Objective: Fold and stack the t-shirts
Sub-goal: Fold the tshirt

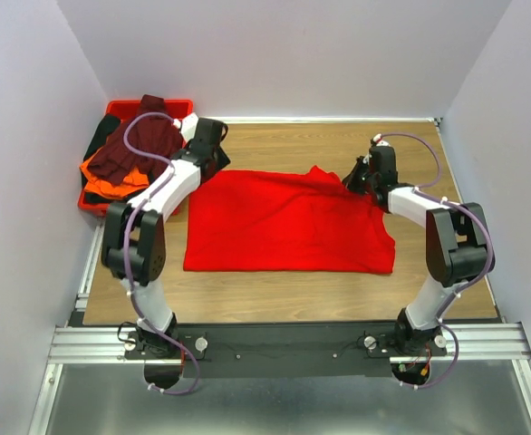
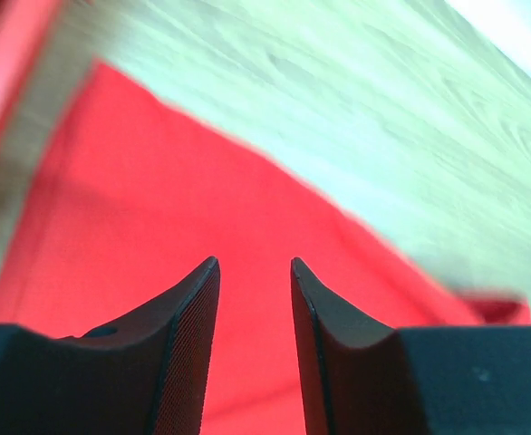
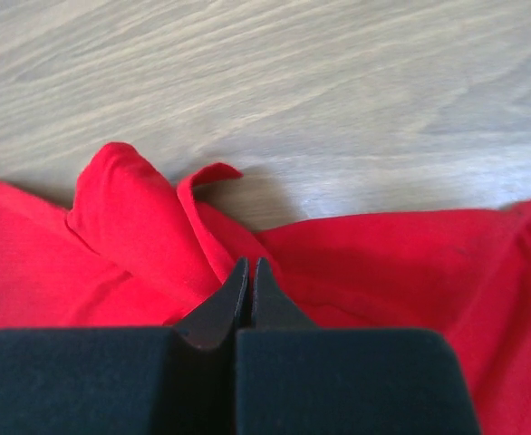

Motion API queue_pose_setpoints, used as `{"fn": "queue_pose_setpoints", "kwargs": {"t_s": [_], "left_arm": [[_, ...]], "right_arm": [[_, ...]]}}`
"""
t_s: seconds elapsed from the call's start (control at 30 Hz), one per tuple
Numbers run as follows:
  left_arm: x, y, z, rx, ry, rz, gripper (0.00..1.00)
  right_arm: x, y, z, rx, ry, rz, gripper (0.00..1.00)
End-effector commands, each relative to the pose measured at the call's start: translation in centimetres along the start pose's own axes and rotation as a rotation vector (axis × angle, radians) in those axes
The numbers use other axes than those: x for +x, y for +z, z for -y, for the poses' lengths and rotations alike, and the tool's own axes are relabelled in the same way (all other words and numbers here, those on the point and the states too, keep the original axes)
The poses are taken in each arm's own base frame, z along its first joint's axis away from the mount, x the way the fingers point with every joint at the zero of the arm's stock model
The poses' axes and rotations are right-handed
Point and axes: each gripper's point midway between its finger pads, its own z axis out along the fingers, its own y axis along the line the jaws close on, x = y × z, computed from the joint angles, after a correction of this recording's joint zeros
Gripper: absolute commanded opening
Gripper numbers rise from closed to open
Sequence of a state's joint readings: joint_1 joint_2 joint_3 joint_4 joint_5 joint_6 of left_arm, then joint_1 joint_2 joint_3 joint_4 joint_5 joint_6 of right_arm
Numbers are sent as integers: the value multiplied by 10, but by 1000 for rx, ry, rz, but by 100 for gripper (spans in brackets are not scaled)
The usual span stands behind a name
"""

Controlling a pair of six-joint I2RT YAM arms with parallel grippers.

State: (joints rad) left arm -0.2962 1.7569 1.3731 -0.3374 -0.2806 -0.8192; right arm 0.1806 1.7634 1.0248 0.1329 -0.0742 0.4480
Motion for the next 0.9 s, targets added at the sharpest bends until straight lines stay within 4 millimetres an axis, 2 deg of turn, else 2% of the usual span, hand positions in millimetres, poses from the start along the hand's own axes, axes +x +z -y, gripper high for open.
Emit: {"fn": "queue_pose_setpoints", "kwargs": {"t_s": [0.0, 0.1, 0.2, 0.23, 0.37, 0.63, 0.87], "left_arm": [[2, 35, -47, -266, 34, 3, 46], [-9, 57, -52, -329, 32, 23, 46], [-12, 74, -59, -393, 43, 26, 46], [-6, 83, -68, -428, 49, 6, 46], [-17, 99, -73, -463, 37, 25, 46], [-19, 122, -81, -534, 67, 20, 46], [-11, 136, -90, -562, 77, 2, 46]], "right_arm": [[-18, -10, 7, 53, 46, 102, 0], [-18, -12, 7, 49, 52, 109, 0], [-16, -12, 8, 50, 55, 110, 1], [-16, -11, 7, 47, 57, 109, 1], [-16, -12, 6, 40, 53, 110, 0], [-16, -12, 6, 41, 46, 110, 0], [-16, -11, 6, 35, 41, 110, 0]]}}
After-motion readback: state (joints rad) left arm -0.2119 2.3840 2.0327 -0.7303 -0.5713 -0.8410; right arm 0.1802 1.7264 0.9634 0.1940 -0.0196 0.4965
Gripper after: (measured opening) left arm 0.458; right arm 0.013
